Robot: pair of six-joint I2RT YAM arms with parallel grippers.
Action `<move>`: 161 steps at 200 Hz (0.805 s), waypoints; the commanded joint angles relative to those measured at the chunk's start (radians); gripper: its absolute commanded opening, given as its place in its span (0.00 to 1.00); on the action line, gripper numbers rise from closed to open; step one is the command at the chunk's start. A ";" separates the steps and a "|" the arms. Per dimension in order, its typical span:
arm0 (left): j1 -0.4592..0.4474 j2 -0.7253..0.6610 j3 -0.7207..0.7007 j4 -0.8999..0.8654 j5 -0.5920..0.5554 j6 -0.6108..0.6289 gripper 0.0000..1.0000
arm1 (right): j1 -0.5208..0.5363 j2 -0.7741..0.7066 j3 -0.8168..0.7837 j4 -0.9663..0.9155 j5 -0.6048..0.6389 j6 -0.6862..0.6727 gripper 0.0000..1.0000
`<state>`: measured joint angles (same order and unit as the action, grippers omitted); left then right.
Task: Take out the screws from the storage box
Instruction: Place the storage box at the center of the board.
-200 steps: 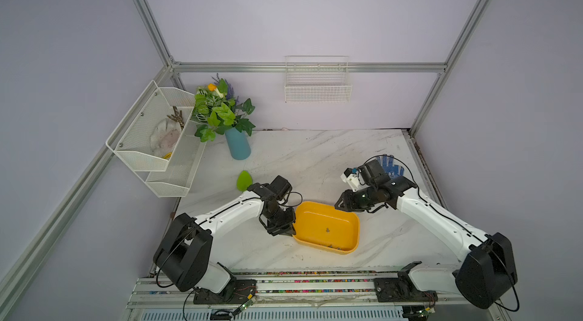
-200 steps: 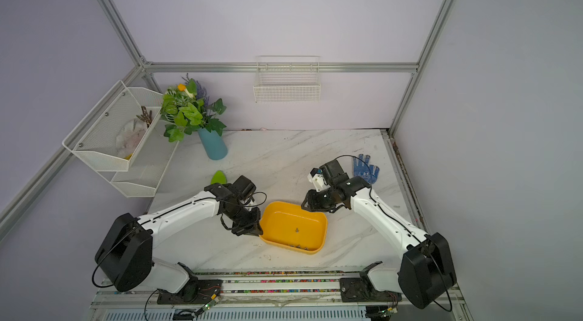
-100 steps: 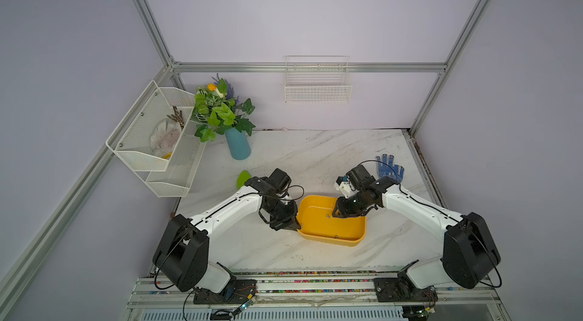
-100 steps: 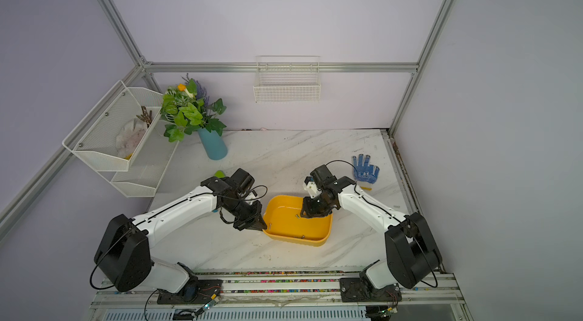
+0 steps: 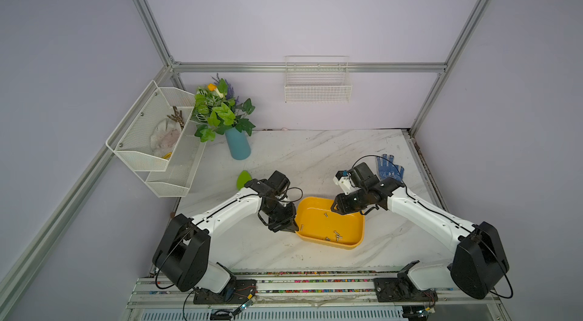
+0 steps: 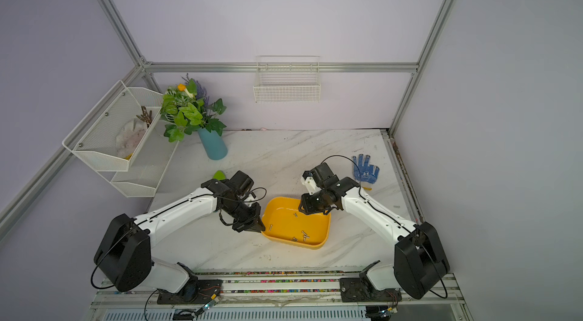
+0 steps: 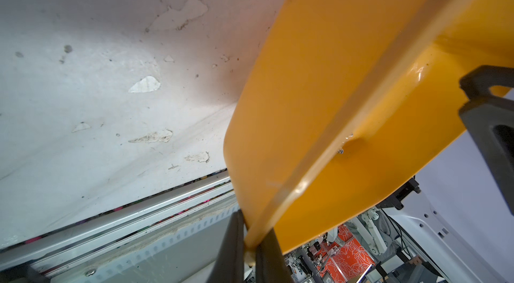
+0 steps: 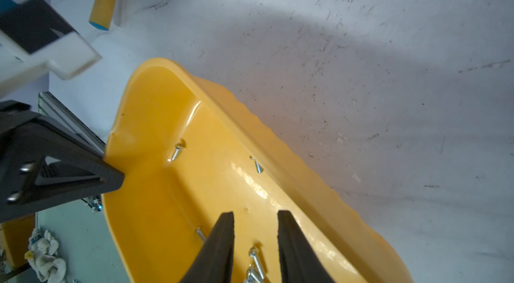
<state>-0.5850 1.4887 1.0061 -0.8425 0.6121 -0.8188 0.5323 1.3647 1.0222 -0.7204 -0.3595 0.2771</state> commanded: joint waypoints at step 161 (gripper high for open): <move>0.011 0.073 -0.025 -0.070 0.056 0.106 0.00 | 0.044 0.081 -0.123 0.032 0.058 -0.104 0.30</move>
<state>-0.5816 1.5536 0.9901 -0.9035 0.5919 -0.7471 0.5533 1.4155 0.9173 -0.7231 -0.2886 0.1665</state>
